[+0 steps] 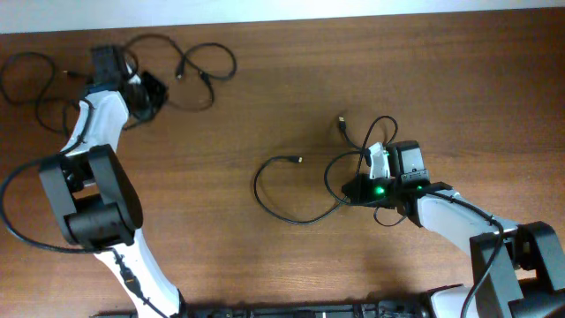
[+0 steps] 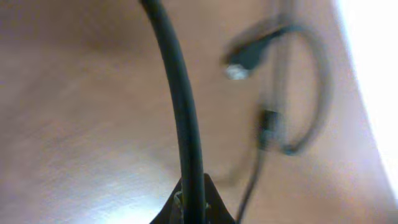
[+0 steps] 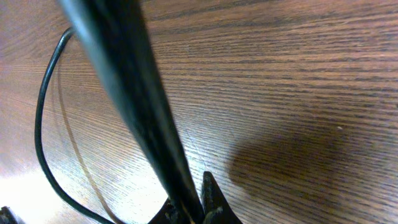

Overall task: Untangle cables
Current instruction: 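Drag the thick black cable with the left gripper to the top-left corner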

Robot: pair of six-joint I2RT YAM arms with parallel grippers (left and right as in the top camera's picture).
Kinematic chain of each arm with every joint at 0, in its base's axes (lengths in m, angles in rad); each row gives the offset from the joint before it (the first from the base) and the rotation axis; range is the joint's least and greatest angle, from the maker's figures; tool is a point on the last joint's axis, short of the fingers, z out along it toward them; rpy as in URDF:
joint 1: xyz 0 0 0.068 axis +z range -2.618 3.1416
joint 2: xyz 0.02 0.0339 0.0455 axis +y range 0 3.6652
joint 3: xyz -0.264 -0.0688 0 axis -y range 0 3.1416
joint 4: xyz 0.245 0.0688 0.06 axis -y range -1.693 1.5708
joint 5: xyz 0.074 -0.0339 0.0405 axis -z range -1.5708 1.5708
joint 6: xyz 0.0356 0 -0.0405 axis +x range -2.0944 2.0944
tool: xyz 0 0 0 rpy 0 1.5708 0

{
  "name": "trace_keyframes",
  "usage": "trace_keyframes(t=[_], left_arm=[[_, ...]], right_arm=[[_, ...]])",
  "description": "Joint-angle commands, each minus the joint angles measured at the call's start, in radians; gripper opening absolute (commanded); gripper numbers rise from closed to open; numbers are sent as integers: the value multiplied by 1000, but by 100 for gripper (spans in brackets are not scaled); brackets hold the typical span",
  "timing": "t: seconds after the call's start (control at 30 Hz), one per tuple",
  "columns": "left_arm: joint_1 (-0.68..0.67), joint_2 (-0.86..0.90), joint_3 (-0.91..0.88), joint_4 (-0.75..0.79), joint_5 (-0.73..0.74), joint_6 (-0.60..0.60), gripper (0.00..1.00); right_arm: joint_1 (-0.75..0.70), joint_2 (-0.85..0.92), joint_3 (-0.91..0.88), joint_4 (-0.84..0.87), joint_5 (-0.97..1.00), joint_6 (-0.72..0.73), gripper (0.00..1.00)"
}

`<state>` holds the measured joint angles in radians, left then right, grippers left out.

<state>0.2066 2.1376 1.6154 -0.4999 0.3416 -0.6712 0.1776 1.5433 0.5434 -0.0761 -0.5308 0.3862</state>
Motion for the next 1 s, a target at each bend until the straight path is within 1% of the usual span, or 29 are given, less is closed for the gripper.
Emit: trace_keyframes(t=[0.0,0.1,0.17,0.33,0.37,0.43,0.53,0.67,0.7,0.83,0.93,0.97], left_arm=[[7,-16,94,19,99,1,0],[8,-16,95,-7,31,1,0],[8,-16,95,-59,5,2,0],[17,-34,95,-226,9,2,0],[18,-49,95,-262,-8,2,0],[19,-106,95,-308,-111,1,0],[19,-230,95,-312,-299,0,0],[19,-343,95,-320,-499,-36,0],[19,-380,95,-333,-528,-36,0],[19,-515,95,-362,-551,-35,0],[19,-583,95,-357,-629,-36,0],[19,-599,95,-359,-688,-35,0]], right_arm=[[6,-13,6,-3,16,-3,4],[6,-13,6,-3,16,-4,4],[6,-13,6,-4,16,-4,4],[6,-13,6,-7,16,-4,4],[6,-13,6,-7,16,-4,4],[6,-13,6,-7,16,-4,4],[6,-13,6,-8,16,-4,4],[6,-13,6,-8,16,-4,4],[6,-13,6,-8,16,-4,4],[6,-13,6,-6,16,-4,4],[6,-13,6,-7,17,-4,4],[6,-13,6,-7,16,-4,4]])
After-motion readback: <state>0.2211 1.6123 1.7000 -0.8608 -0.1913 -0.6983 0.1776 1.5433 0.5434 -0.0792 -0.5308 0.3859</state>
